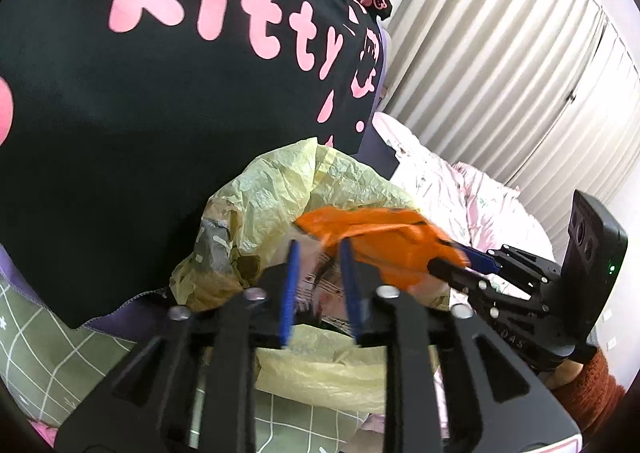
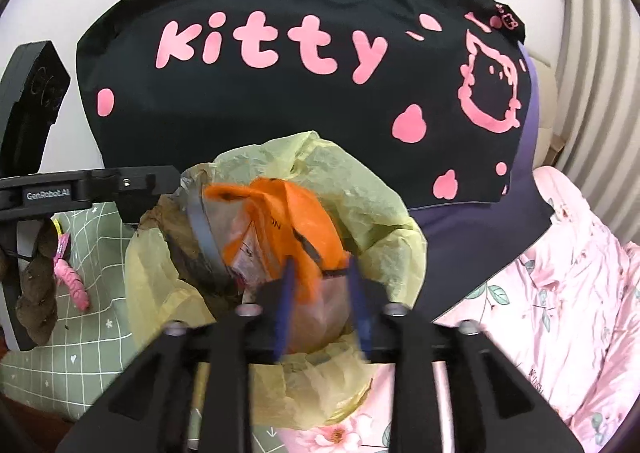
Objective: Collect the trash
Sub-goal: 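Open both grippers to drop the items into the yellow trash bag, then move both grippers back over the remaining snack wrappers on the table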
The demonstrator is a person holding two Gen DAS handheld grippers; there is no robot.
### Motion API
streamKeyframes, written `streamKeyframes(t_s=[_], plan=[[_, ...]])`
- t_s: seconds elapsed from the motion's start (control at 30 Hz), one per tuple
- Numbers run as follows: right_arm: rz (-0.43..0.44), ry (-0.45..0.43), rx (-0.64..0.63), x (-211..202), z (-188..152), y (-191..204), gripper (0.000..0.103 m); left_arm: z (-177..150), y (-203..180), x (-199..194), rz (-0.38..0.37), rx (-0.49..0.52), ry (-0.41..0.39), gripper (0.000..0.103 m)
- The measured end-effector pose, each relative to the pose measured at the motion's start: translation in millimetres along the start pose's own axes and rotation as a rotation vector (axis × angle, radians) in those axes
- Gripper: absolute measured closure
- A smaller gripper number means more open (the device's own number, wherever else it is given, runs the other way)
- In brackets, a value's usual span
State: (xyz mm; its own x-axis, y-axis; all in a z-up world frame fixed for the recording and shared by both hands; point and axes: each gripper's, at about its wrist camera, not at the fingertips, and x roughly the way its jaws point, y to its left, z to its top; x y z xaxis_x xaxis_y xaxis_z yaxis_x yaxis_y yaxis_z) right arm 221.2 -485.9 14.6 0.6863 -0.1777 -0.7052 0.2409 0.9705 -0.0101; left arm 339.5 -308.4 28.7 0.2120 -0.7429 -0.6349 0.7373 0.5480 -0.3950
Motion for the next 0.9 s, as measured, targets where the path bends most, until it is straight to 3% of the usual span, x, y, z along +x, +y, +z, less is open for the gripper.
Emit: streamKeyframes(t_s=[0.1, 0.2, 0.4, 0.53, 0.67, 0.9], plan=[[-0.015, -0.011, 0.004, -6, -1, -2, 0.068, -3, 2, -6, -0.003, 0.002, -0.019, 0.065], [-0.055, -0.043, -0.005, -15, 0, 1, 0.063, -8, 7, -20, 0.025, -0.011, -0.053, 0.063], [-0.044, -0.145, 0.000, -34, 12, 24, 0.062, -37, 27, -77, 0.195, -0.020, -0.210, 0.063], [0.032, -0.196, 0.002, -33, 16, 57, 0.058, -73, 52, -118, 0.320, -0.031, -0.265, 0.063], [0.102, -0.200, -0.086, -17, 15, 105, 0.056, -118, 89, -157, 0.446, -0.066, -0.265, 0.063], [0.276, -0.157, -0.187, 17, 4, 180, 0.047, -203, 166, -232, 0.648, -0.274, -0.253, 0.063]])
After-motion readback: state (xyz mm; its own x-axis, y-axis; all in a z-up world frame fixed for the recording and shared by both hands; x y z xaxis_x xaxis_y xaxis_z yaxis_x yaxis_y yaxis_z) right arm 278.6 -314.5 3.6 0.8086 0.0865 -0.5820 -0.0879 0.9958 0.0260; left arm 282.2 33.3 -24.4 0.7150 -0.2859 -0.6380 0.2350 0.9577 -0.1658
